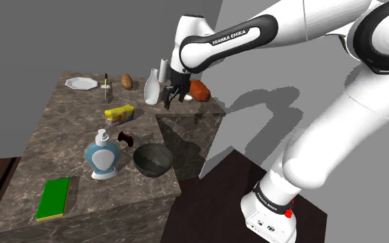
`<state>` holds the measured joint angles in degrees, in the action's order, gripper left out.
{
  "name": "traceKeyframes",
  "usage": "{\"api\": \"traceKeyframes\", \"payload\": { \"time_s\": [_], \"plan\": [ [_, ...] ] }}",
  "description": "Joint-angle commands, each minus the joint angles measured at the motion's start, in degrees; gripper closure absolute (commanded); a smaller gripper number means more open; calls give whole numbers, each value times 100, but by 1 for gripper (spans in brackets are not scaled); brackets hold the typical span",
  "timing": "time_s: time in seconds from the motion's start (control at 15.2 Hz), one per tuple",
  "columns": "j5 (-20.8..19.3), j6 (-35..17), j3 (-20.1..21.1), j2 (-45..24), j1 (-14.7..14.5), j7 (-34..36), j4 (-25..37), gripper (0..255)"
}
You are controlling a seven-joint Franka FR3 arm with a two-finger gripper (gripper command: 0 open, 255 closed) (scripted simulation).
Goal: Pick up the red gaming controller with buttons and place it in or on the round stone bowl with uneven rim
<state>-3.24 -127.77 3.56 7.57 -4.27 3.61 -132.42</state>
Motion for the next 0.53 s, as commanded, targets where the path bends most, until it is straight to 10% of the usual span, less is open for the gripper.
{"api": "traceKeyframes", "payload": {
  "time_s": [0.0,0.46],
  "plan": [
    [-33,-269,59,-384,-36,127,89,0],
    [-236,-857,158,-1915,-175,511,938,0]
  ]
}}
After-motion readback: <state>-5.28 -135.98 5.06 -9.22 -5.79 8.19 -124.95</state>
